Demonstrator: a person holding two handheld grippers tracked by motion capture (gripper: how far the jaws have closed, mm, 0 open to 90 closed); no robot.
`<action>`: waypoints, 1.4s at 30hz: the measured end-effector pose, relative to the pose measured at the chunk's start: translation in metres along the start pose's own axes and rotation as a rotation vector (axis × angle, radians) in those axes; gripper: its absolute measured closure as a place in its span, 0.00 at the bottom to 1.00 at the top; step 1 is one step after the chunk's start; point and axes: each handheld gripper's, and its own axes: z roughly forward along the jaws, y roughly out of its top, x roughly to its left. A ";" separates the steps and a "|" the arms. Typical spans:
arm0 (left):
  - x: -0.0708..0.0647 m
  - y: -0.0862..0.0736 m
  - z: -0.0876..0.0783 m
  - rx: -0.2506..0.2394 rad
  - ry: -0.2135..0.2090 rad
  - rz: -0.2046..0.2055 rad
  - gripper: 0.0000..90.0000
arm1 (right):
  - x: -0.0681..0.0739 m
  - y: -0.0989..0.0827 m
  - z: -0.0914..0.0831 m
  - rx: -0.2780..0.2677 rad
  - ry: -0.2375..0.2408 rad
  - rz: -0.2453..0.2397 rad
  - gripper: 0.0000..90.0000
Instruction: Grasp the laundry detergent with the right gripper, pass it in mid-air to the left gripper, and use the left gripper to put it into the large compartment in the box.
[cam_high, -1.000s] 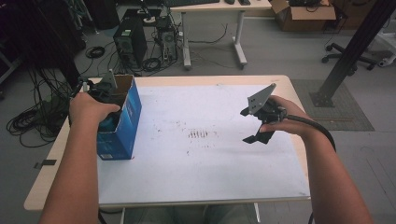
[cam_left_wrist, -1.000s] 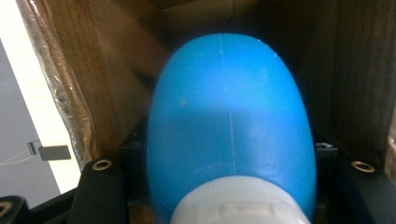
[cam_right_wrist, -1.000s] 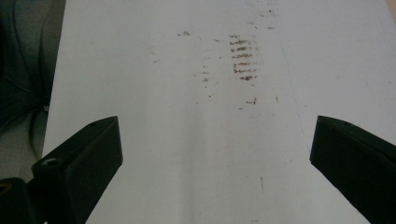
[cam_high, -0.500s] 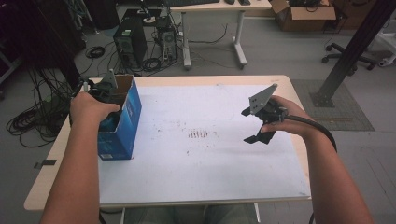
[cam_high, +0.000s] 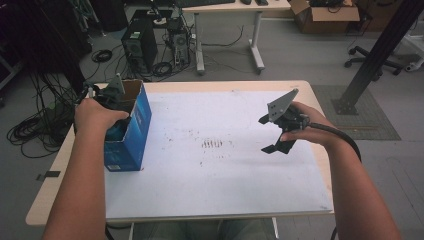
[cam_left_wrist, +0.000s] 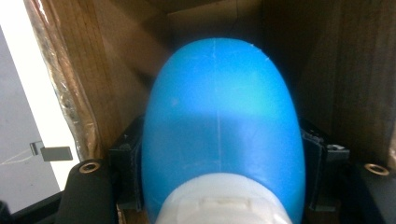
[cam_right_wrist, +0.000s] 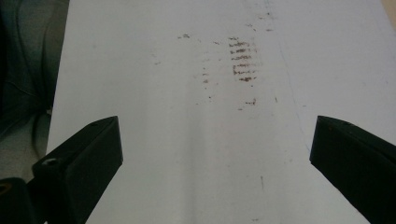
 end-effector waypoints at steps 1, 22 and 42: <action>0.000 0.000 0.000 -0.004 -0.002 -0.001 0.35 | 0.000 0.000 0.000 0.000 0.001 0.000 0.03; -0.005 -0.001 -0.030 -0.033 0.008 -0.007 0.30 | 0.000 0.003 -0.002 0.004 -0.007 -0.005 0.03; -0.002 -0.007 -0.056 -0.096 0.067 0.011 0.16 | 0.004 0.002 -0.007 0.000 -0.019 -0.003 0.03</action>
